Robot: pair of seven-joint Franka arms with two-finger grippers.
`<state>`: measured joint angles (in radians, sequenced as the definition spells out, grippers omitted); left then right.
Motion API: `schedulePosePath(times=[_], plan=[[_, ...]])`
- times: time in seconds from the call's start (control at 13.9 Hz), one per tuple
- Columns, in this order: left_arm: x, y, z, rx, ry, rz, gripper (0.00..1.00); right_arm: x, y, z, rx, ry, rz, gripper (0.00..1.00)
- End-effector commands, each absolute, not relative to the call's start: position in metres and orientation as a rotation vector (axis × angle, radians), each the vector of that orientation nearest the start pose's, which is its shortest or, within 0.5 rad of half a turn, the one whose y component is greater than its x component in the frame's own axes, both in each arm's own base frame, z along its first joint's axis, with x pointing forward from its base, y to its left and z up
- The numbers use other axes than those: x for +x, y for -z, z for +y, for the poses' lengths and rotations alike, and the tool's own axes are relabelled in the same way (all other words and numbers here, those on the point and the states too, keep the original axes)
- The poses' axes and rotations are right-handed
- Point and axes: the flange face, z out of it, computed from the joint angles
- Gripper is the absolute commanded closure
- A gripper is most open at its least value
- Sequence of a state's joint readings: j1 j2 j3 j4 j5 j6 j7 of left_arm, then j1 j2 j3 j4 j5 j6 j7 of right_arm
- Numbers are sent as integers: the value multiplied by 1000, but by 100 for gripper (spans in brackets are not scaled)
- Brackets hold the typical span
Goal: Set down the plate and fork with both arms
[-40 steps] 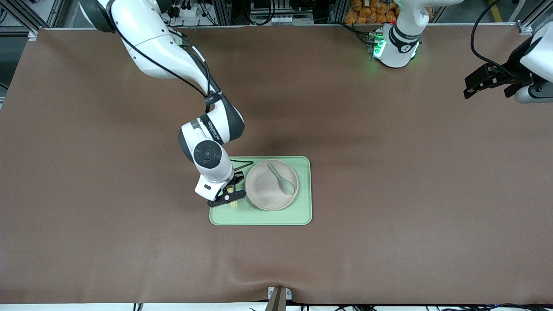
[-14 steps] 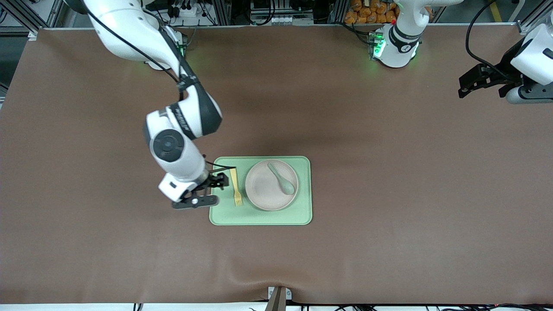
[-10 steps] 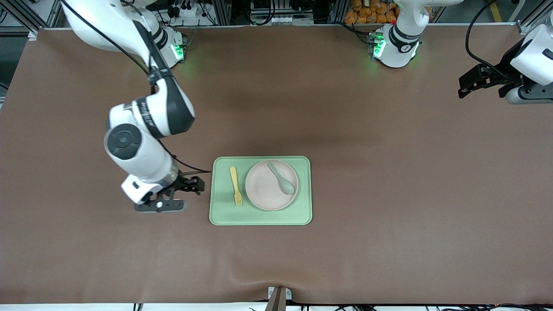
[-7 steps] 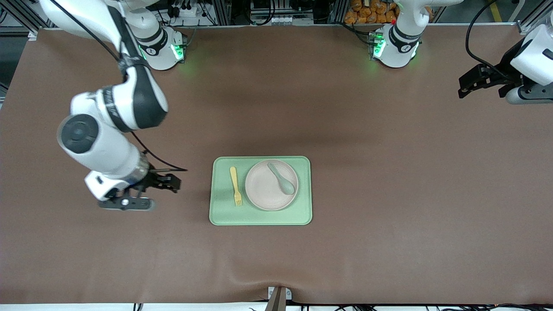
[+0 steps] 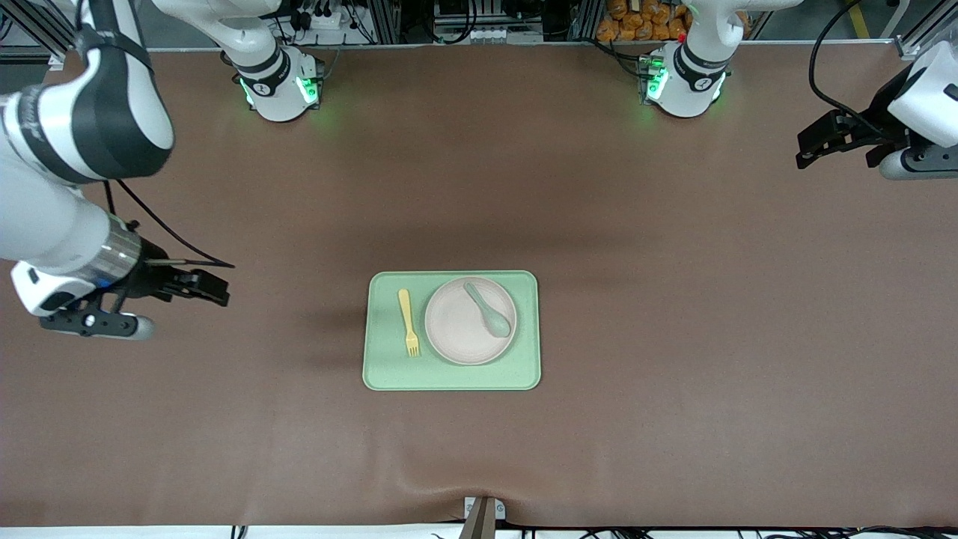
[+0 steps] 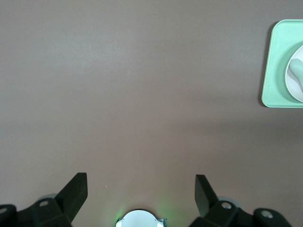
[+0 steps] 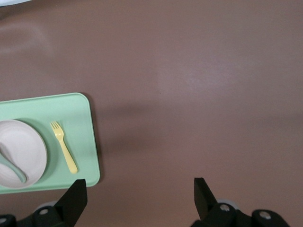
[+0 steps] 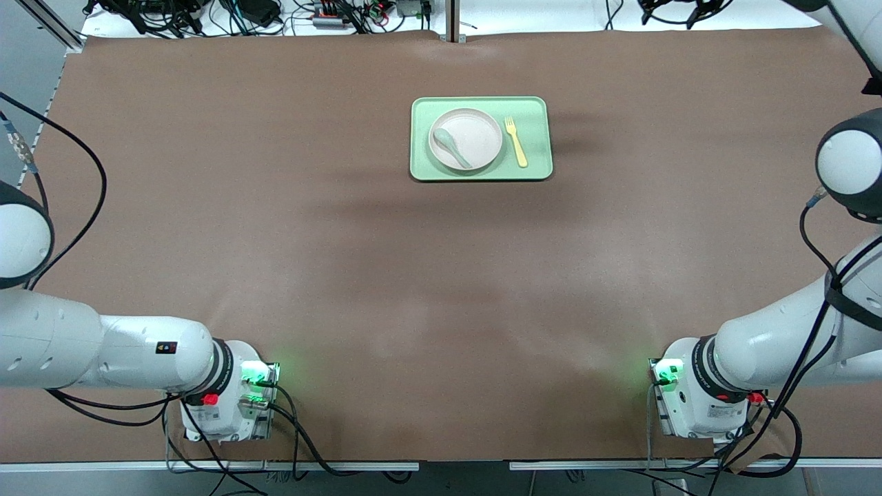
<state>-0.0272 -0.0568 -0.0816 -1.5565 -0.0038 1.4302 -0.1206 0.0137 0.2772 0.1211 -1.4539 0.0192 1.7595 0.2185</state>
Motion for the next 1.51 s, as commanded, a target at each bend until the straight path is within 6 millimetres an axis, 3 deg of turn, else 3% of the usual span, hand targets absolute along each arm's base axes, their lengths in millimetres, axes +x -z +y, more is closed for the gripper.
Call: schedulePosePath(times=[0.0, 0.22, 0.36, 0.5, 0.57, 0.86, 1.44], plan=[[516, -657, -54, -3131, -110, -48, 0, 620, -565, 75, -3090, 39, 73, 0], [516, -657, -54, -3131, -110, -52, 0, 588, -611, 64, -3105, 61, 67, 0], [516, -657, -53, -3129, -110, -53, 0, 562, -635, 41, -3114, 85, -104, 0], [516, -657, -53, -3128, -109, -53, 0, 540, -647, 16, -3071, 98, -83, 0], [516, -657, -53, -3128, -109, -53, 0, 536, -649, 14, -3060, 96, -71, 0], [516, -657, -53, -3129, -110, -53, 0, 538, -650, 20, -3056, 95, 83, 0], [515, -658, -61, -3128, -104, -29, 0, 548, -651, 10, -3102, 114, 95, 0]])
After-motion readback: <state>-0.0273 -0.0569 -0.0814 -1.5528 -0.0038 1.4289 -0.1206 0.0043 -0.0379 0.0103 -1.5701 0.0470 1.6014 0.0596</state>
